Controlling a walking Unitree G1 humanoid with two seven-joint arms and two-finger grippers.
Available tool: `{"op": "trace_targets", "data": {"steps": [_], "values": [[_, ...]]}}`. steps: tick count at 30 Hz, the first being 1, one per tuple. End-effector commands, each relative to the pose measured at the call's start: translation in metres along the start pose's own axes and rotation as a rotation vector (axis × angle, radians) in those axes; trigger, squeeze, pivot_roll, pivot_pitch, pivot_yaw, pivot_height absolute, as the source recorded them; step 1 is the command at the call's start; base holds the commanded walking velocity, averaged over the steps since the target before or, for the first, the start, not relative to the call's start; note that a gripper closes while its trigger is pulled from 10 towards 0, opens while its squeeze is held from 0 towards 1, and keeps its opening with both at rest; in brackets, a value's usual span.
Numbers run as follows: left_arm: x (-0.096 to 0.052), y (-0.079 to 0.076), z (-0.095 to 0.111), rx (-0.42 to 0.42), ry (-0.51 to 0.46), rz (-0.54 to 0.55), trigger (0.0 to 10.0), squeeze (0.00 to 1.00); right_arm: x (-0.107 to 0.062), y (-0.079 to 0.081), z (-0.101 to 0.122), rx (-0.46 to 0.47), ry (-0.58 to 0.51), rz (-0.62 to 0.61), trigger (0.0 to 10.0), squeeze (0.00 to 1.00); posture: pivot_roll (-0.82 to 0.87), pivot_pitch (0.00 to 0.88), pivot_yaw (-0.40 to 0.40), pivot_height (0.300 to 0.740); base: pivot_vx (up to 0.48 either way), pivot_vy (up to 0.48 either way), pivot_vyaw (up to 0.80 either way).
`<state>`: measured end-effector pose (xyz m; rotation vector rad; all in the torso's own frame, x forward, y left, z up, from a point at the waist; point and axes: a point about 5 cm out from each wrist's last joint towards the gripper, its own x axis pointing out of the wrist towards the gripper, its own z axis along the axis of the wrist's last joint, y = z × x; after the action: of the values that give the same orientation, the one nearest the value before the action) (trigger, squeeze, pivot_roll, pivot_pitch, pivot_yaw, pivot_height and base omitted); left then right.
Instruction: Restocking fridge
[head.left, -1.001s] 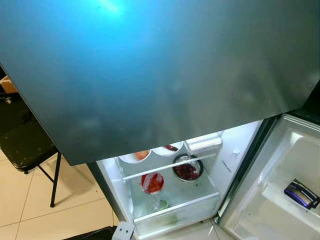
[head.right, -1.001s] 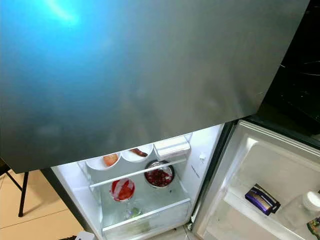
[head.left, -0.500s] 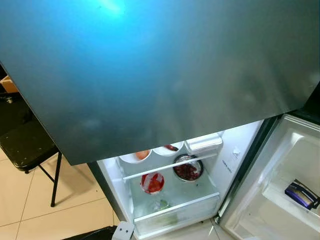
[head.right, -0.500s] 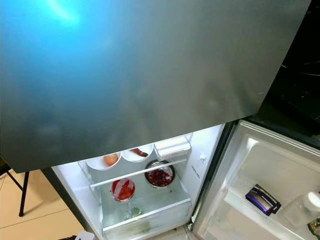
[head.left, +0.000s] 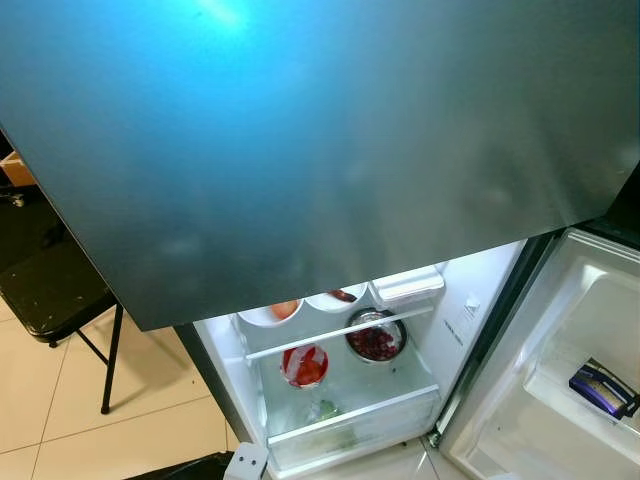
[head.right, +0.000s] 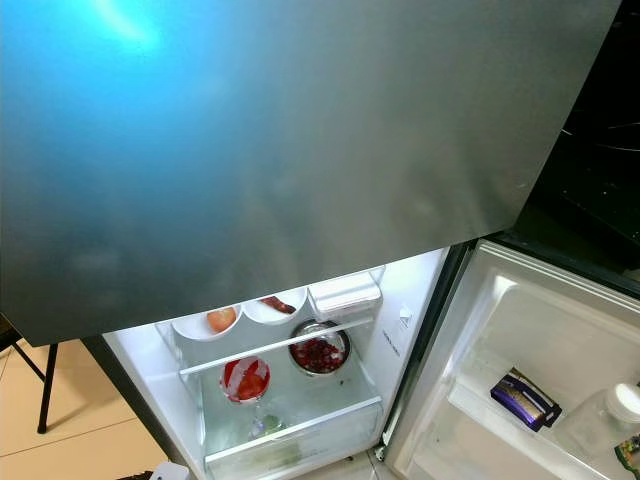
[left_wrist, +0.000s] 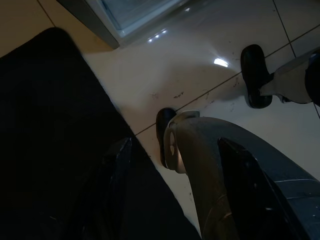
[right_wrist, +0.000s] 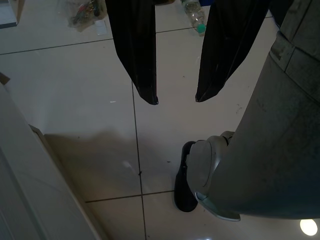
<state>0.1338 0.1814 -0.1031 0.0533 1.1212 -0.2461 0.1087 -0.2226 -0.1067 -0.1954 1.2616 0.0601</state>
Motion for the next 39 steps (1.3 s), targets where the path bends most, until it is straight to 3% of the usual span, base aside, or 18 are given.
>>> {"op": "trace_targets", "data": {"steps": [1,39], "values": [[0.001,-0.0057,-0.0036,-0.012,0.013,-0.011,10.0,0.0,0.0,0.0004,-0.0022,0.012,0.009,-0.003,10.0,0.0,0.01,0.0,-0.024,0.74,0.0,0.0,0.0],[0.001,-0.0067,-0.0053,-0.013,0.017,-0.012,10.0,0.0,0.0001,0.0018,-0.0027,0.004,0.012,0.004,10.0,0.0,0.01,0.0,-0.024,0.74,0.0,0.0,0.0]]}}
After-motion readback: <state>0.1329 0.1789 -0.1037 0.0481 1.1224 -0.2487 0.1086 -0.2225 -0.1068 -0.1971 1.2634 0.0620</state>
